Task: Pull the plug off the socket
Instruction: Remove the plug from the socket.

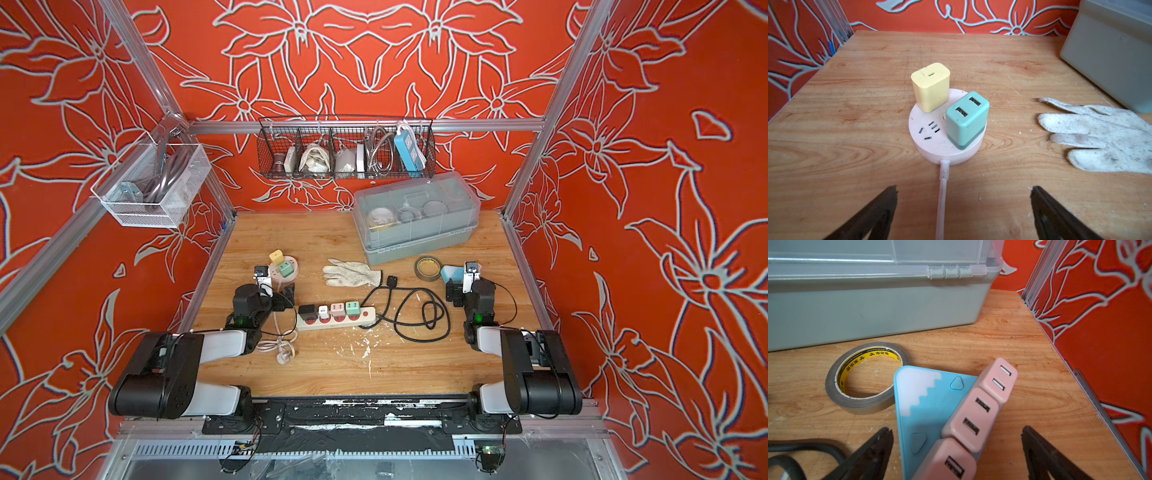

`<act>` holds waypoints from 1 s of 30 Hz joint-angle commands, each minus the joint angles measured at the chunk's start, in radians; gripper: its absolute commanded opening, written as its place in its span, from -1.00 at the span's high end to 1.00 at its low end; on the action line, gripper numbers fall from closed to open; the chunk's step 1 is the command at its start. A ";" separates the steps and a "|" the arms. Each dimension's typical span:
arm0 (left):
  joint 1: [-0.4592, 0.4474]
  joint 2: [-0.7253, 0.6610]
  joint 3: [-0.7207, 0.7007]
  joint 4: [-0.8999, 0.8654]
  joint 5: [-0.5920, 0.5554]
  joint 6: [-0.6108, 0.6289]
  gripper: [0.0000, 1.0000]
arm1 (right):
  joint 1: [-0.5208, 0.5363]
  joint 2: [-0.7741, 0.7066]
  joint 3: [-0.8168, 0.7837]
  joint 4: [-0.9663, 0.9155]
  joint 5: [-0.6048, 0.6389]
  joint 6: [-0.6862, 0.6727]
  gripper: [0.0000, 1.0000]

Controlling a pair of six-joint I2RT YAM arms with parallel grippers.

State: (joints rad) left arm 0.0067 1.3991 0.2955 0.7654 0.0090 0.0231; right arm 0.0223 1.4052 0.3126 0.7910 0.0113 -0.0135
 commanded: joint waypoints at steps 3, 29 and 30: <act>-0.001 0.001 0.008 0.013 -0.018 0.000 -0.98 | 0.007 0.006 0.019 -0.012 0.033 -0.002 -0.98; -0.006 -0.854 0.398 -1.109 0.104 -0.716 -0.98 | 0.005 -0.678 0.468 -1.177 -0.173 0.422 -0.98; -0.006 -0.876 0.398 -1.159 0.124 -0.725 -0.98 | 0.006 -0.664 0.472 -1.189 -0.241 0.433 -0.98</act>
State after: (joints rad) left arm 0.0044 0.5640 0.7097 -0.2375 0.0597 -0.6209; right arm 0.0223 0.7097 0.7628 -0.2497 -0.0414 0.3691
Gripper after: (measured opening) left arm 0.992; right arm 0.992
